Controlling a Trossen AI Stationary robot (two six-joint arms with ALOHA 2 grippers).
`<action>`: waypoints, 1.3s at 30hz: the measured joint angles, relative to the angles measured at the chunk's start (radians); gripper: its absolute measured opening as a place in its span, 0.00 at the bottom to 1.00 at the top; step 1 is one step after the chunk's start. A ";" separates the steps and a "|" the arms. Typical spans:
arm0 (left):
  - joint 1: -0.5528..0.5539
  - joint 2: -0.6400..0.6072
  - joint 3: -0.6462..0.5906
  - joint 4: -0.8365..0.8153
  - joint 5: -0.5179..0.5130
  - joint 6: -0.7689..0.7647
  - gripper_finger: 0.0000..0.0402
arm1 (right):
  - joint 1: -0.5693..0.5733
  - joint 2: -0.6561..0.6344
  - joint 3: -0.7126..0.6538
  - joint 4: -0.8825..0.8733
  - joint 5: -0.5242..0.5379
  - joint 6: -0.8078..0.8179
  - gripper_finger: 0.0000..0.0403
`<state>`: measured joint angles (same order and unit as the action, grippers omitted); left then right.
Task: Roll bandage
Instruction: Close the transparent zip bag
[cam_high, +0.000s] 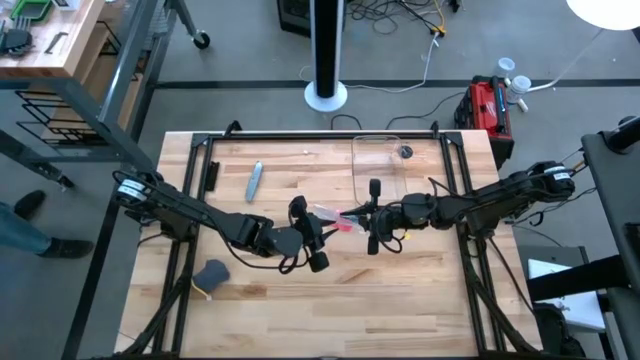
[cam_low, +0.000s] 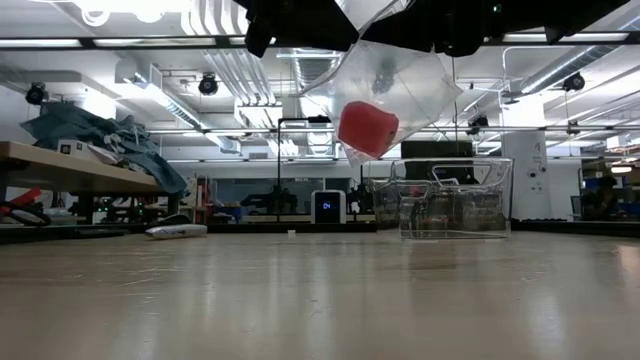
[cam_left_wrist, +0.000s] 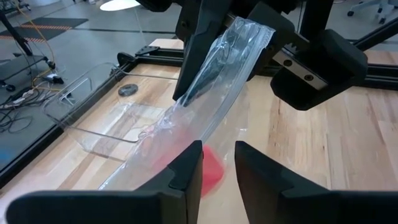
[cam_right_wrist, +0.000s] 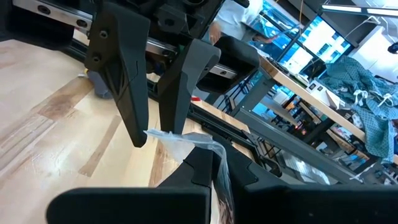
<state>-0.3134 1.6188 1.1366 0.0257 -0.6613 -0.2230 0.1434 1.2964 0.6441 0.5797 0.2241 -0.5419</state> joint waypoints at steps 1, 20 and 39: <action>0.000 0.000 0.000 0.000 0.000 0.000 0.21 | 0.000 0.000 0.000 0.000 0.000 0.000 0.00; 0.000 0.000 0.000 -0.007 -0.010 0.000 0.18 | 0.000 0.000 0.000 0.000 0.000 0.004 0.00; -0.033 -0.015 0.036 -0.052 -0.060 0.114 0.06 | -0.050 0.000 0.100 -0.183 0.038 0.234 0.00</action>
<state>-0.3461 1.6038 1.1727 -0.0260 -0.7217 -0.1087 0.0931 1.2964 0.7440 0.3969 0.2619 -0.3076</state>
